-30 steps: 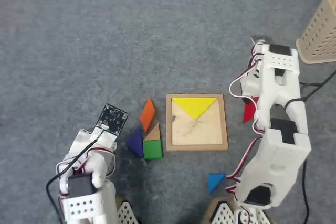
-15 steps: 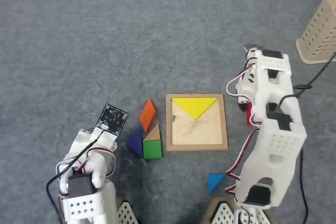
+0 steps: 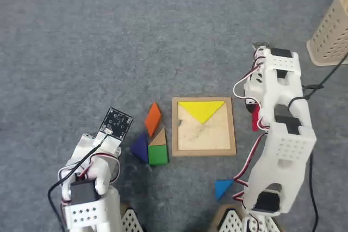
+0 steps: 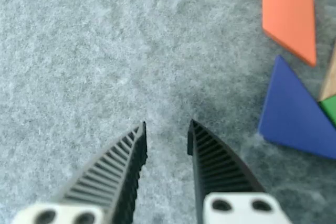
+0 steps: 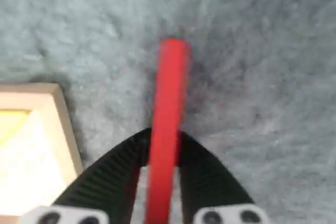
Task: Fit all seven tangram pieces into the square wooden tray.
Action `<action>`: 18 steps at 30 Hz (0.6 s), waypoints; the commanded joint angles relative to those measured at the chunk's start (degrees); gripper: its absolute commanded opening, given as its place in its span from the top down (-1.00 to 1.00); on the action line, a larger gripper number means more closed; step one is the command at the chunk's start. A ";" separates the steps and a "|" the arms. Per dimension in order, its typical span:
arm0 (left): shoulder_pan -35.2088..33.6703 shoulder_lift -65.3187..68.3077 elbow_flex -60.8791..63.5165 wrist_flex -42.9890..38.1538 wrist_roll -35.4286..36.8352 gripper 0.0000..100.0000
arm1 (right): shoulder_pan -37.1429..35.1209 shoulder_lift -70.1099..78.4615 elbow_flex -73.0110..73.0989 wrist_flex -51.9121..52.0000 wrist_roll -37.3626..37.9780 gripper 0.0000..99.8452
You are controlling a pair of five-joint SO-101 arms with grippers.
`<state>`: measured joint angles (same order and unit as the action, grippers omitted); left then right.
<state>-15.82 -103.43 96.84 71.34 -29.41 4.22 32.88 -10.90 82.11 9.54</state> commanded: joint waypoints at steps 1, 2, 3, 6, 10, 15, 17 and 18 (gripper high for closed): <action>-0.09 -1.32 -0.31 -0.18 -0.53 0.76 | -1.80 -9.27 -1.67 4.18 -1.32 0.99; -0.09 -1.32 -0.31 -0.18 -0.53 0.76 | -2.51 -11.12 -1.67 5.67 -2.20 0.99; -0.09 -1.32 -0.31 -0.18 -0.53 0.76 | -3.74 -13.05 -1.49 7.08 -2.73 0.99; -0.09 -1.32 -0.31 -0.18 -0.53 0.76 | -9.36 -20.09 1.41 8.75 -3.34 0.99; -0.09 -1.32 -0.31 -0.18 -0.53 0.76 | -20.44 -29.41 10.11 5.49 -8.00 0.99; -0.09 -1.32 -0.31 -0.26 -0.53 0.76 | -30.20 -34.95 21.19 -4.97 -9.23 0.99; -0.09 -1.32 -0.31 -0.26 -0.53 0.76 | -32.48 -35.03 22.68 -7.25 -11.08 0.99; -0.09 -1.32 -0.31 -0.26 -0.53 0.76 | -33.54 -34.86 22.95 -7.78 -12.57 0.98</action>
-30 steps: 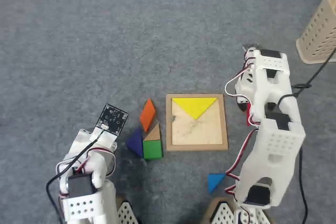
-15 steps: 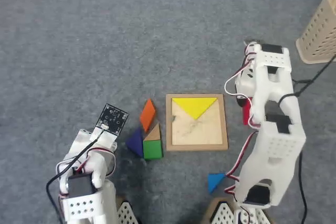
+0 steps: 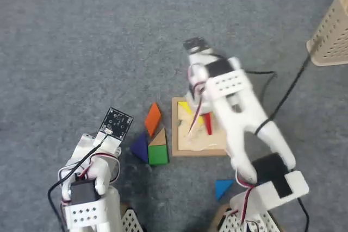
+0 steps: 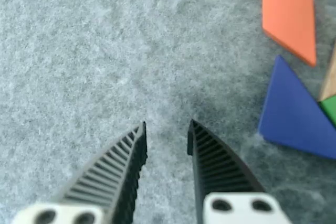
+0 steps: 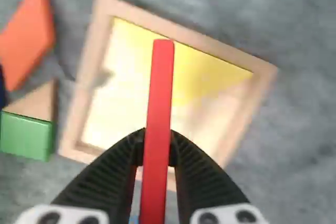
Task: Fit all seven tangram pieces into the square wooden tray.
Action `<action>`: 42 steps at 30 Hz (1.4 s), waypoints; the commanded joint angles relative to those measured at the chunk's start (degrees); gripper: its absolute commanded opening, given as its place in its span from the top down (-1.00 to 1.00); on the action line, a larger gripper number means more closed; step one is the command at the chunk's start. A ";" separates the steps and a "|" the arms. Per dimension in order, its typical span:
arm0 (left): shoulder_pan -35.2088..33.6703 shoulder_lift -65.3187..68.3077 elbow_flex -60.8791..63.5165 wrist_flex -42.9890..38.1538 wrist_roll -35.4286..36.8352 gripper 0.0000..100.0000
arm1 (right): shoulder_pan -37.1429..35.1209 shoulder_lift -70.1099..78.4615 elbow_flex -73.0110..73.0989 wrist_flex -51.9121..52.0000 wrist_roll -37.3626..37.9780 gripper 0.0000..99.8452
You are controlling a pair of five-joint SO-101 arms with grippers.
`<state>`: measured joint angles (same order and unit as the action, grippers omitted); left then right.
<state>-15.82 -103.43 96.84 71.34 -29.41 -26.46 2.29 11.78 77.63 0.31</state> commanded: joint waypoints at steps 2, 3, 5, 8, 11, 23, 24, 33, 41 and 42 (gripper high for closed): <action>-0.09 -1.32 -0.31 -0.35 -0.53 0.76 | -5.05 -3.65 0.09 -4.00 -5.45 0.98; -0.09 -1.32 -0.31 -0.53 -0.53 0.76 | -6.29 -3.21 0.00 -4.44 -6.24 0.98; -0.09 -1.32 -0.31 -0.53 -0.53 0.76 | -8.48 -2.42 -0.35 -5.05 -7.56 0.98; -0.09 -1.32 -0.31 -0.53 -0.53 0.76 | -11.03 -0.13 -0.44 -5.32 -9.23 0.98; -0.09 -1.32 -0.31 -0.53 -0.53 0.76 | -12.00 3.74 -0.44 -5.67 -11.08 0.98; -0.09 -1.32 -0.31 -0.62 -0.53 0.76 | -11.30 7.08 -0.44 -6.90 -14.24 0.80; -0.09 -1.32 -0.31 -0.62 -0.53 0.76 | -11.38 7.08 -0.44 -6.64 -14.24 0.75; -0.09 -1.32 -0.31 -0.62 -0.53 0.76 | -9.36 6.55 -0.44 -6.37 -13.89 0.68; -0.09 -1.32 -0.31 -0.62 -0.53 0.76 | -3.74 0.48 -0.62 -4.53 -12.84 0.68; -0.09 -1.32 -0.31 -0.62 -0.53 0.76 | -3.65 -1.01 -0.44 -4.26 -11.34 0.68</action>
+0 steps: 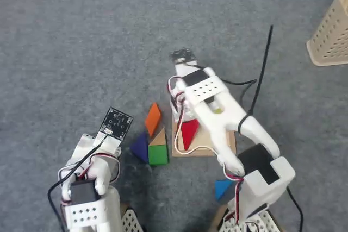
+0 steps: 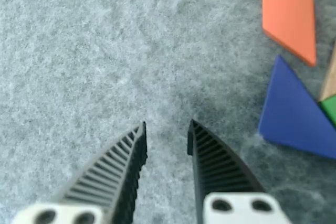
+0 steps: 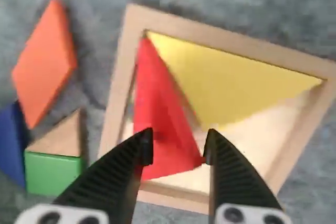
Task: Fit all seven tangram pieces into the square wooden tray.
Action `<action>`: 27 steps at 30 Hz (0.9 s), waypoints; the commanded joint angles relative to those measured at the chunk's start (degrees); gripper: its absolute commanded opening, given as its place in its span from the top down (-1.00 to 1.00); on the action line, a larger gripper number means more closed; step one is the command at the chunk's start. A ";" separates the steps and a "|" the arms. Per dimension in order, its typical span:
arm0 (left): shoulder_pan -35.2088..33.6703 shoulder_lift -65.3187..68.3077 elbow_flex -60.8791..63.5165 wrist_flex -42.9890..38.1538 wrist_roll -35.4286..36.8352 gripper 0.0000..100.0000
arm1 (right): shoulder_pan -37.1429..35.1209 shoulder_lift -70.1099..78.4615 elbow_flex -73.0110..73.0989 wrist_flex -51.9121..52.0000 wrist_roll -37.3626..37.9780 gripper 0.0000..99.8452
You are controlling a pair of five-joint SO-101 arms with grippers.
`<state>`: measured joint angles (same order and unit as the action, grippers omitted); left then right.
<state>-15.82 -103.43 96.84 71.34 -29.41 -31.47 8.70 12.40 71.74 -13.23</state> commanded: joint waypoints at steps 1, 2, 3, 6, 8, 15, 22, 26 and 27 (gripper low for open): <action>-0.09 -1.32 -0.31 -0.62 -0.53 0.76 | 1.19 -8.84 -0.88 1.71 3.52 0.68; -0.09 -1.32 -0.31 -0.62 -0.53 0.76 | 1.10 -10.15 -0.44 1.80 4.40 0.68; -0.09 -1.32 -0.31 -0.62 -0.53 0.76 | 1.10 -11.38 0.35 1.71 4.84 0.68; -0.09 -1.32 -0.31 -0.53 -0.53 0.76 | 1.71 -13.58 2.29 1.19 5.45 0.68; -0.09 -1.32 -0.31 -0.53 -0.53 0.76 | 2.24 -13.93 3.25 1.10 5.45 0.73; -0.09 -1.32 -0.31 -0.44 -0.53 0.76 | 1.36 -9.27 11.52 -7.78 12.13 0.94; -0.09 -1.32 -0.31 -0.44 -0.53 0.76 | -0.66 -2.33 9.23 -7.52 11.69 0.99; -0.09 -1.32 -0.31 -0.53 -0.53 0.76 | -3.47 -2.15 8.26 -6.55 11.69 0.99; -0.09 -1.32 -0.31 -0.53 -0.53 0.76 | -3.47 -1.89 8.26 -6.64 11.69 0.99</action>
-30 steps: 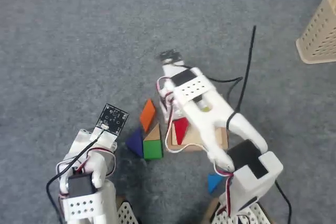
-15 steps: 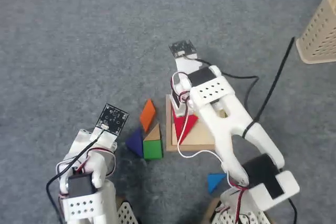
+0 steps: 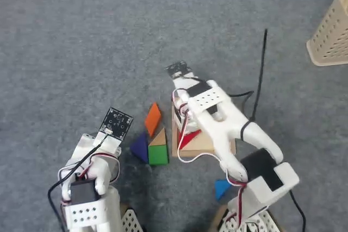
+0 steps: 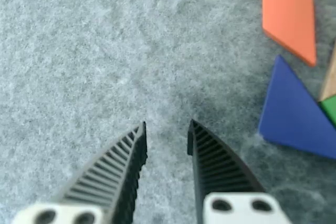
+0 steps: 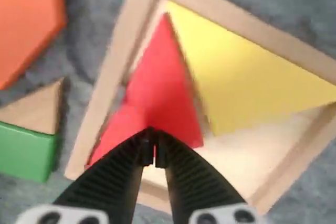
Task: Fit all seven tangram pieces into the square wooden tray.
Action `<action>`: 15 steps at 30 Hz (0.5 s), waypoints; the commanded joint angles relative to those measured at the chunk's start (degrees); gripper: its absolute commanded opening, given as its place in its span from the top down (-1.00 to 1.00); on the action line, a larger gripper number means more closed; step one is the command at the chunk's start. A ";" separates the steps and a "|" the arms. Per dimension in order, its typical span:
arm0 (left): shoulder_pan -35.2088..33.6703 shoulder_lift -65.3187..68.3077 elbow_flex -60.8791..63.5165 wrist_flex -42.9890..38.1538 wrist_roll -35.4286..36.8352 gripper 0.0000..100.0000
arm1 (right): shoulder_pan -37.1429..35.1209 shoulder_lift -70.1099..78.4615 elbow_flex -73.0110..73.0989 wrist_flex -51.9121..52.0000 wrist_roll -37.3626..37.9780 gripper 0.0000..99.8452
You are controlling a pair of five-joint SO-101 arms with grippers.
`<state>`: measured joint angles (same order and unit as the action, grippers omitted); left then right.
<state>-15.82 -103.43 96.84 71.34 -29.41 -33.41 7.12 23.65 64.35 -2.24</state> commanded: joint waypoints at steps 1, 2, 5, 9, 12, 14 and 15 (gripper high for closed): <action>-0.09 -1.32 -0.31 -0.53 -0.53 0.76 | -1.54 -0.31 -3.08 0.57 0.70 0.99; -0.09 -1.32 -0.31 -0.53 -0.53 0.76 | -1.45 -0.22 -3.08 -0.13 0.79 0.99; -0.09 -1.32 -0.31 -0.53 -0.53 0.76 | -1.36 -0.13 -3.08 -2.68 0.97 0.99; -0.09 -1.32 -0.31 -0.53 -0.53 0.76 | -1.54 -0.13 -2.99 -5.49 0.97 0.99; -0.09 -1.32 -0.31 -0.44 -0.53 0.76 | -1.54 -0.13 -2.73 -6.81 1.05 0.99; -0.09 -1.32 -0.31 -0.35 -0.53 0.76 | -1.27 -0.57 -2.64 -6.29 1.05 0.99; -0.09 -1.32 -0.31 -0.35 -0.53 0.76 | -0.84 -0.92 -2.99 -5.14 1.05 0.99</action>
<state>-15.82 -103.43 96.84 71.34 -29.41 -34.55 7.12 23.56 58.81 -1.98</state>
